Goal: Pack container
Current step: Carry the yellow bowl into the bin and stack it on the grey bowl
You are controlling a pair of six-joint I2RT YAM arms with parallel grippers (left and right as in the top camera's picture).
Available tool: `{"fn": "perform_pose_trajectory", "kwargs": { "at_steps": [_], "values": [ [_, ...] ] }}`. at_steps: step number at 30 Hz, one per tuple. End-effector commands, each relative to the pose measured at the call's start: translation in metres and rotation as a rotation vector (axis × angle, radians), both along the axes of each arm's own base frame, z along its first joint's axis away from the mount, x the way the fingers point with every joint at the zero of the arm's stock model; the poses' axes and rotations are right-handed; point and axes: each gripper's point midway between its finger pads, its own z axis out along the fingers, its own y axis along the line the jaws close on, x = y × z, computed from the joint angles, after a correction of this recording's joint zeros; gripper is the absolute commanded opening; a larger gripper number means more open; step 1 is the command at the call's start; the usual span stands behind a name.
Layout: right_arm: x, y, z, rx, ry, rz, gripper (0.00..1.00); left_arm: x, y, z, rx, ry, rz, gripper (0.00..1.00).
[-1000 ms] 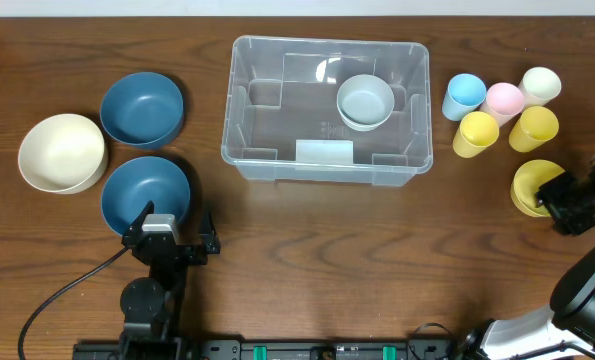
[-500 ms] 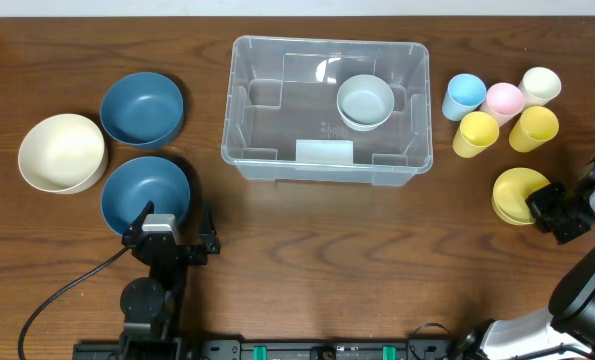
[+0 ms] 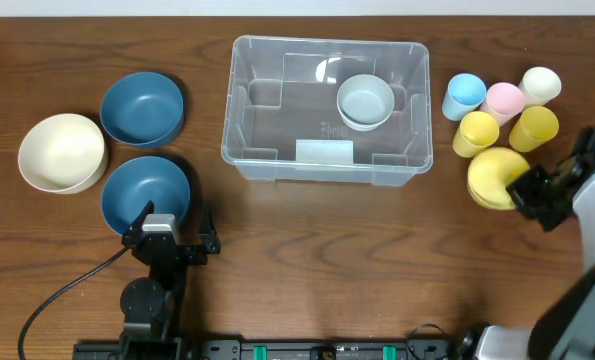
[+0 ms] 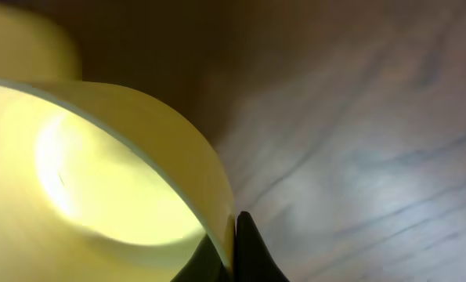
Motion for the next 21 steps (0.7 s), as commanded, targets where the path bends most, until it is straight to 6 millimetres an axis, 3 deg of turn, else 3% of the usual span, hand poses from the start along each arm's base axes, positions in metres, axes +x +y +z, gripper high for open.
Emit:
{"fn": "perform_pose_trajectory", "kwargs": {
  "at_steps": [1,3,7,10,16,21],
  "values": [
    [0.016,0.026,0.073,-0.059,-0.22,0.111,0.01,-0.001,0.003,-0.017,-0.001,0.05,0.014,0.98],
    [0.018,0.041,0.105,-0.091,-0.315,0.166,0.01,-0.001,0.003,-0.017,-0.001,0.05,0.014,0.98],
    [0.021,0.091,0.177,-0.154,-0.562,0.346,0.01,-0.001,0.003,-0.017,-0.001,0.05,0.014,0.98],
    [0.023,0.123,0.206,-0.215,-0.652,0.451,0.01,-0.001,0.003,-0.017,-0.001,0.05,0.014,0.98],
    [0.051,0.176,0.221,-0.261,-0.681,0.586,0.01,-0.001,0.003,-0.017,-0.001,0.05,0.014,0.98],
    [0.098,0.197,0.217,-0.267,-0.633,0.622,0.01,-0.001,0.003,-0.017,-0.001,0.05,0.014,0.98]
  ]
}}
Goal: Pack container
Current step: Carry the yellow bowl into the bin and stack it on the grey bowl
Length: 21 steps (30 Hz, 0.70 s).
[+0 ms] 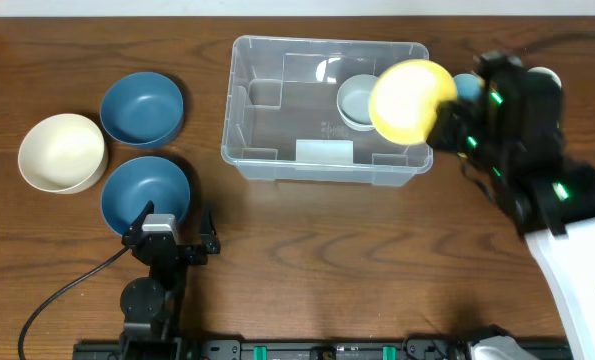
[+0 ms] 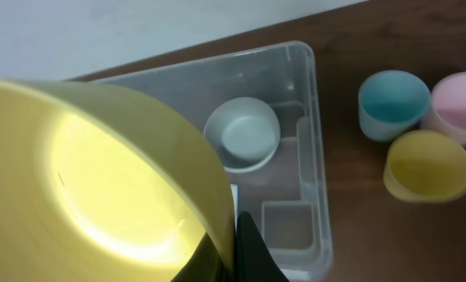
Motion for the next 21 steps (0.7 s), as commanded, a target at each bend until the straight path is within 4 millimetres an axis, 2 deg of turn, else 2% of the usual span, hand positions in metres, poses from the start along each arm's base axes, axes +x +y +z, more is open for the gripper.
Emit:
{"fn": "perform_pose_trajectory", "kwargs": {
  "at_steps": [1,6,10,16,21],
  "values": [
    [0.035,0.005,0.0,-0.057,0.009,-0.012,0.01,-0.001,0.003,-0.017,-0.001,0.051,0.014,0.98],
    [0.08,0.017,-0.022,-0.08,0.079,-0.007,0.01,-0.001,0.003,-0.017,-0.001,0.05,0.014,0.98],
    [0.108,0.025,-0.056,-0.097,0.147,-0.005,0.01,-0.001,0.003,-0.017,-0.001,0.051,0.014,0.98],
    [0.122,0.028,-0.127,-0.137,0.295,-0.001,0.01,-0.001,0.003,-0.017,-0.001,0.051,0.014,0.98],
    [0.129,0.03,-0.17,-0.158,0.367,0.0,0.01,-0.001,0.003,-0.017,-0.001,0.05,0.014,0.98]
  ]
}}
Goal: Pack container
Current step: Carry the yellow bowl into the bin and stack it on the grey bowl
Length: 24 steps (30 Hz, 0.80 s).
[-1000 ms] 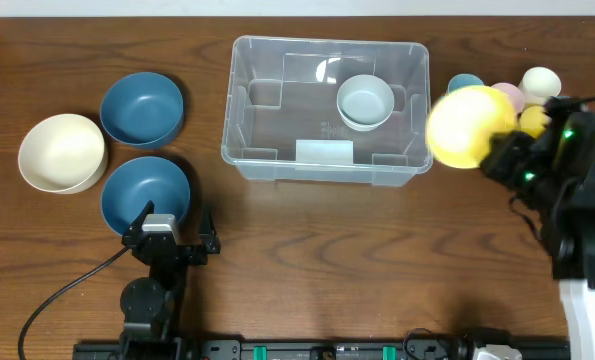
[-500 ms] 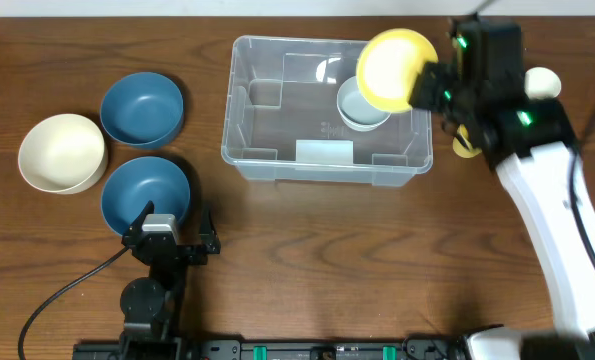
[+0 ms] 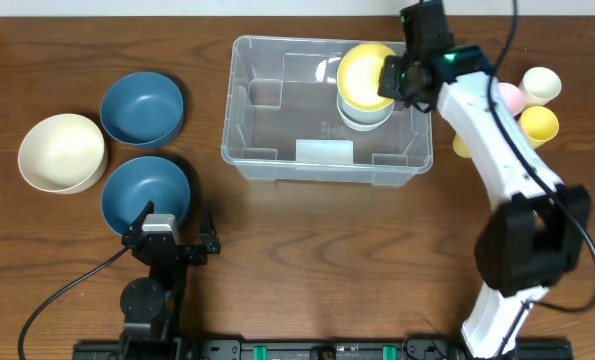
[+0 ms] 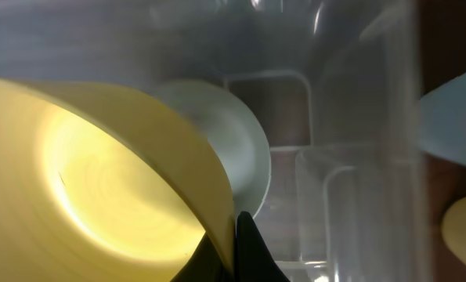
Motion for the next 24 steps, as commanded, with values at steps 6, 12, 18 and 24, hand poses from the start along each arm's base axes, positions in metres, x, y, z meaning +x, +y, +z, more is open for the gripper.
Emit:
{"fn": "perform_pose_trajectory", "kwargs": {
  "at_steps": [6,12,18,24],
  "values": [
    [0.016,0.006,-0.032,-0.019,0.016,0.008,0.01,-0.001,0.003,-0.017,-0.001,0.05,0.014,0.98],
    [0.016,0.007,-0.052,-0.025,0.05,0.003,0.26,-0.001,0.003,-0.017,-0.001,0.05,0.014,0.98],
    [0.015,0.011,-0.05,-0.028,0.052,0.053,0.54,-0.001,0.003,-0.017,-0.001,0.05,0.014,0.98],
    [0.011,0.033,-0.014,-0.003,0.027,0.179,0.54,-0.001,0.003,-0.017,-0.001,0.05,0.014,0.98]
  ]
}}
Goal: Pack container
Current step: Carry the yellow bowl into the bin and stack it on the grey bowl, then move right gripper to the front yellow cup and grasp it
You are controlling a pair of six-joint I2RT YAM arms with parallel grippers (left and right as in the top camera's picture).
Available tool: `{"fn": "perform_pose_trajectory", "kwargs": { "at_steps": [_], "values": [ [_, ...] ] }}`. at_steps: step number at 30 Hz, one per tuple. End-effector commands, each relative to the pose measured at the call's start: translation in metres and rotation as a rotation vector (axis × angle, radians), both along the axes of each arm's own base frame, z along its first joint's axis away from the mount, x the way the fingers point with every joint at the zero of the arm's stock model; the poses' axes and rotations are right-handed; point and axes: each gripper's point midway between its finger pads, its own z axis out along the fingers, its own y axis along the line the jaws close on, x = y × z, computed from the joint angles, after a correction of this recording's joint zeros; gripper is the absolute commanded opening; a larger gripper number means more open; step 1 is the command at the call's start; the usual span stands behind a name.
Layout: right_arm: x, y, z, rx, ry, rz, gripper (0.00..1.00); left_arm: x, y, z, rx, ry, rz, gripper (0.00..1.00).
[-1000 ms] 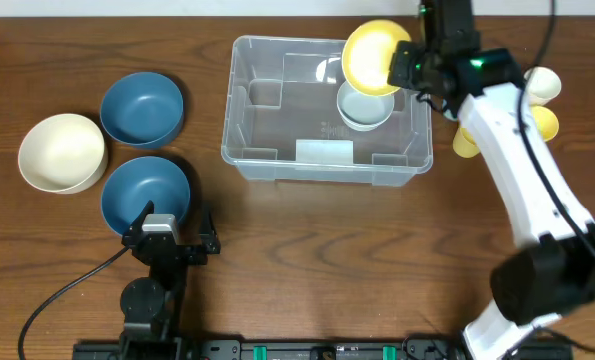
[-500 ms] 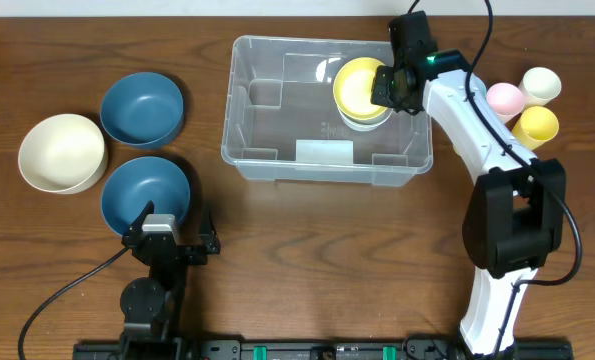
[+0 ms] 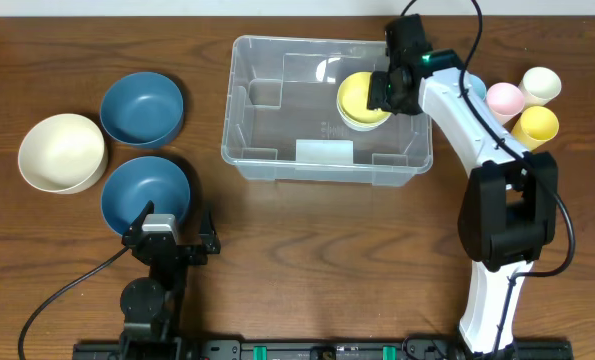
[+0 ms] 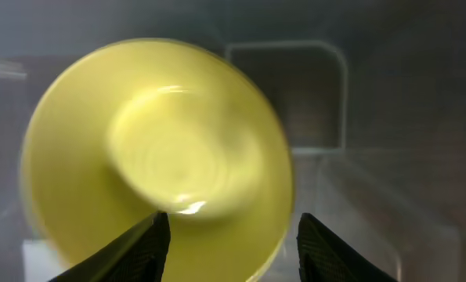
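Observation:
The clear plastic container stands at the middle back of the table. A yellow bowl sits inside it at the right, nested in a pale grey bowl whose rim just shows. My right gripper hangs over the bowl's right side, open. In the right wrist view the yellow bowl lies free below the gripper, with both dark fingertips spread apart above it. My left gripper rests at the front left of the table; its jaws are unclear from above.
Two blue bowls and a cream bowl stand left of the container. A pink cup, a cream cup and a yellow cup stand to its right, partly behind my right arm.
The yellow bowl was held tilted over the pale bowl, pinched by its rim. Now it lies flat in that bowl and my right gripper has opened and let it go.
My right gripper was shut on the yellow bowl's rim at the table's right, by the cups. Then it held the bowl above the container's right edge, then inside over the pale bowl. Now the bowl is nested there and released. The left arm stayed still.

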Motion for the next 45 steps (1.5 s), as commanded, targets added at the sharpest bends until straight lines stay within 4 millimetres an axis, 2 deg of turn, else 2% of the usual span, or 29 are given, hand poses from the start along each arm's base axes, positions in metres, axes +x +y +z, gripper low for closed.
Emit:
{"fn": "perform_pose_trajectory", "kwargs": {
  "at_steps": [1,5,7,10,13,17,19,22,26,29,35,45],
  "values": [
    [0.006,0.026,0.046,0.024,-0.082,0.101,0.54,-0.001,0.003,-0.017,-0.001,0.05,0.014,0.98],
    [0.0,0.033,0.109,0.05,-0.155,0.113,0.56,-0.001,0.003,-0.017,-0.001,0.05,0.014,0.98],
    [-0.01,0.029,0.143,0.07,-0.174,0.083,0.58,-0.001,0.003,-0.017,-0.001,0.05,0.014,0.98],
    [-0.027,0.012,0.181,0.088,-0.198,0.028,0.6,-0.001,0.003,-0.017,-0.001,0.05,0.014,0.98],
    [-0.047,-0.03,0.205,0.075,-0.198,-0.094,0.62,-0.001,0.003,-0.017,-0.001,0.05,0.014,0.98],
    [-0.069,-0.091,0.211,0.059,-0.142,-0.245,0.62,-0.001,0.003,-0.017,-0.001,0.05,0.014,0.98],
    [-0.079,-0.12,0.205,0.051,-0.092,-0.327,0.62,-0.001,0.003,-0.017,-0.001,0.05,0.014,0.98],
    [-0.087,-0.152,0.188,0.039,-0.023,-0.412,0.61,-0.001,0.003,-0.017,-0.001,0.05,0.014,0.98],
    [-0.091,-0.178,0.159,0.028,0.045,-0.503,0.61,-0.001,0.003,-0.017,-0.001,0.05,0.014,0.98],
    [-0.093,-0.193,0.129,0.024,0.087,-0.564,0.61,-0.001,0.003,-0.017,-0.001,0.05,0.014,0.98],
    [-0.102,-0.209,0.065,0.025,0.164,-0.61,0.59,-0.001,0.003,-0.017,-0.001,0.05,0.014,0.98],
    [-0.107,-0.215,-0.008,0.028,0.159,-0.629,0.55,-0.001,0.003,-0.017,-0.001,0.05,0.014,0.98]
  ]
}}
